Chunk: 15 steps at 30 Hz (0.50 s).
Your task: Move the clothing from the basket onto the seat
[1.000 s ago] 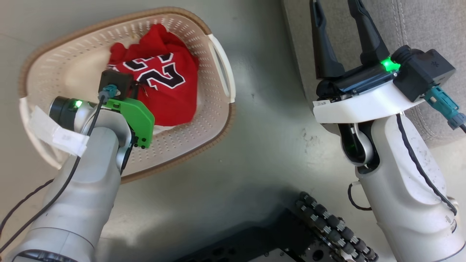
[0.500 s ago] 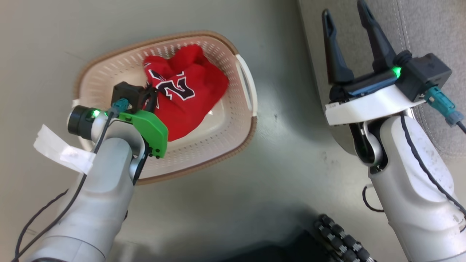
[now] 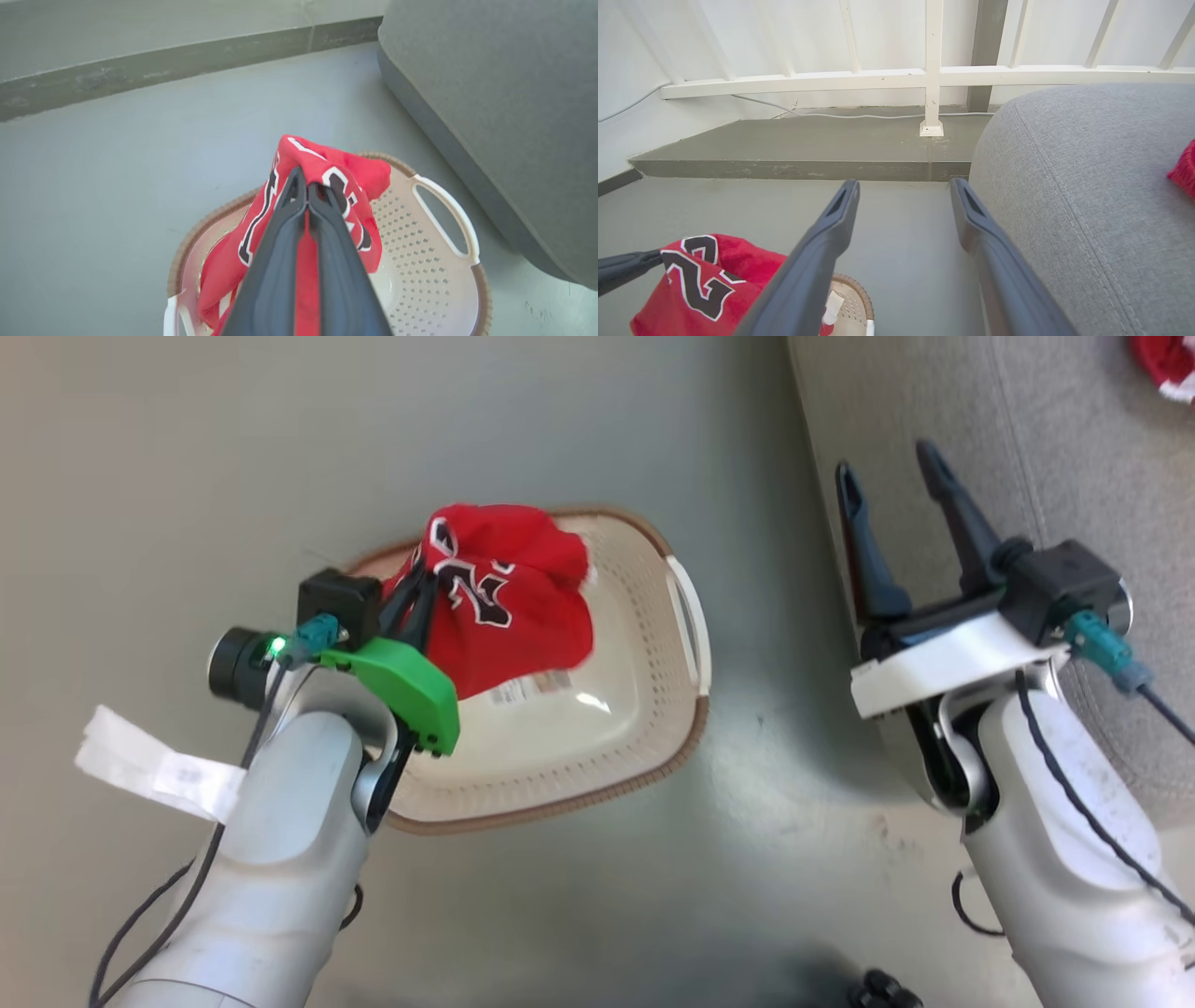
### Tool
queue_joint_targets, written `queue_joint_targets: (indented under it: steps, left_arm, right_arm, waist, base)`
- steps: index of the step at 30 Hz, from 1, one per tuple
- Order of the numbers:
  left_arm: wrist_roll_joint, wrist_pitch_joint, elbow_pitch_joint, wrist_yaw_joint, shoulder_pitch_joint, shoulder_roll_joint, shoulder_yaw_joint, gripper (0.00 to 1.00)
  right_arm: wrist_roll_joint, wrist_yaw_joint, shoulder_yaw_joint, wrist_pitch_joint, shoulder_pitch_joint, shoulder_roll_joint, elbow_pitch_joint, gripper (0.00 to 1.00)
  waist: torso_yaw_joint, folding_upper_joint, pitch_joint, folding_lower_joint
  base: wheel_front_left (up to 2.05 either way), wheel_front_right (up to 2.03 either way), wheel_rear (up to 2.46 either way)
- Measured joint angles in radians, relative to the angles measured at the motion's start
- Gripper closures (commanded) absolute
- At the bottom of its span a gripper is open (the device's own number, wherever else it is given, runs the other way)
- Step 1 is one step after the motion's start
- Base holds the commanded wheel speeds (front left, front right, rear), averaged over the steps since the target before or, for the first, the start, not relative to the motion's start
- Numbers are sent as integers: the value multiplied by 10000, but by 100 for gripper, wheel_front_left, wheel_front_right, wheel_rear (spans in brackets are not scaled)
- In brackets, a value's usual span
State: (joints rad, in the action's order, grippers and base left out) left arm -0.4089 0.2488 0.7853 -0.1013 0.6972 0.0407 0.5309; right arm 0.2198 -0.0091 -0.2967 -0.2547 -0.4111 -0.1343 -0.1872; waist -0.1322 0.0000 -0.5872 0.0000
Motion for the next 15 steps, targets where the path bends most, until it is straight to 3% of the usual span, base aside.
queue_joint_targets:
  steps: [15]
  left_arm:
    - [-102, 29, -2564, 2, -1249, -27, -836, 100]
  right_arm:
    - [107, 33, -86, 0, 1121, 54, -830, 0]
  waist:
    - [707, 0, 2164, 0]
  base:
    - [0, 0, 0]
